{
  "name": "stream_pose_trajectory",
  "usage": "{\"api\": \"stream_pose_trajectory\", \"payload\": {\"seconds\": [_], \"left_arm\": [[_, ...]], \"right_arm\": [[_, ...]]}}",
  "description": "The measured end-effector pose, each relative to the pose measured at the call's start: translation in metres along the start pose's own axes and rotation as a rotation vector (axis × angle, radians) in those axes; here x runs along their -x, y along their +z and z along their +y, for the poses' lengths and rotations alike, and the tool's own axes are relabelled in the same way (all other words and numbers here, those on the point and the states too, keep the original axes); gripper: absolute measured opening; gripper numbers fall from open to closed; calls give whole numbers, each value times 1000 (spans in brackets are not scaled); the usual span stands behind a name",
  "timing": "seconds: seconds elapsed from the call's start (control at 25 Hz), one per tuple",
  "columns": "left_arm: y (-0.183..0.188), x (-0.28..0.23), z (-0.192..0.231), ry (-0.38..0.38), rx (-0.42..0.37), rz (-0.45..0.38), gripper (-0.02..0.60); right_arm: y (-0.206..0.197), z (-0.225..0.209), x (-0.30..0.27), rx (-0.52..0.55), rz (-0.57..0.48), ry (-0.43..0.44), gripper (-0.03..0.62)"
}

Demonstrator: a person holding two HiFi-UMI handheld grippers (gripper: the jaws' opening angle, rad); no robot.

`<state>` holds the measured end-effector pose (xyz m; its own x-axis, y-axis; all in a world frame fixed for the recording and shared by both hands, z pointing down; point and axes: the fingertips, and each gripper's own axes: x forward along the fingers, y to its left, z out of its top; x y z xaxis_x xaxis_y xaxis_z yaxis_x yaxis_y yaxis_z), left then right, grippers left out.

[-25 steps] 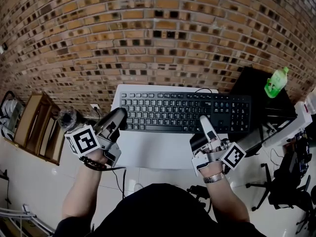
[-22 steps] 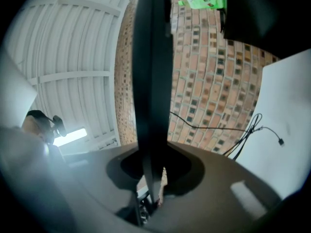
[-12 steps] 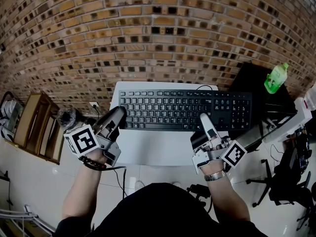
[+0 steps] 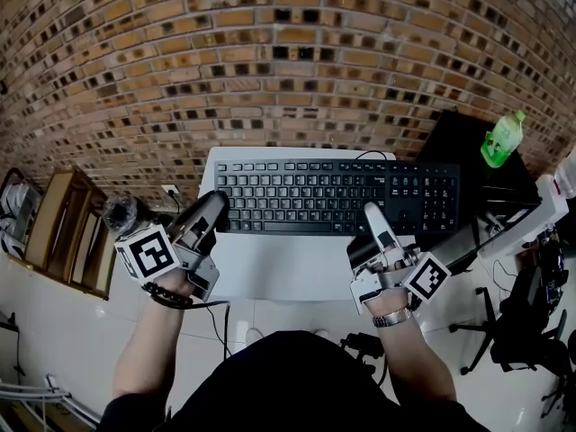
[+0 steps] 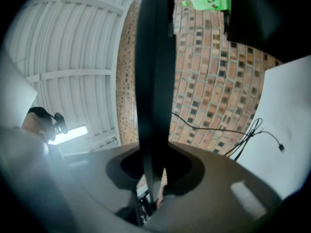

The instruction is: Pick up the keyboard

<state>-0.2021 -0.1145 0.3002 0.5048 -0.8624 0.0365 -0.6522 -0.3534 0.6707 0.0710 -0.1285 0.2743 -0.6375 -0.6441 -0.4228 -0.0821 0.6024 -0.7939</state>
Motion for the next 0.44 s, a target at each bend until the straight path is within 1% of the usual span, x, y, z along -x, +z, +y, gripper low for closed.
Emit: {"api": "stream_pose_trajectory", "payload": {"seconds": [0.44], "left_arm": [[0, 0, 0, 6, -6, -4, 86]], "right_arm": [[0, 0, 0, -1, 3, 4, 66]]}}
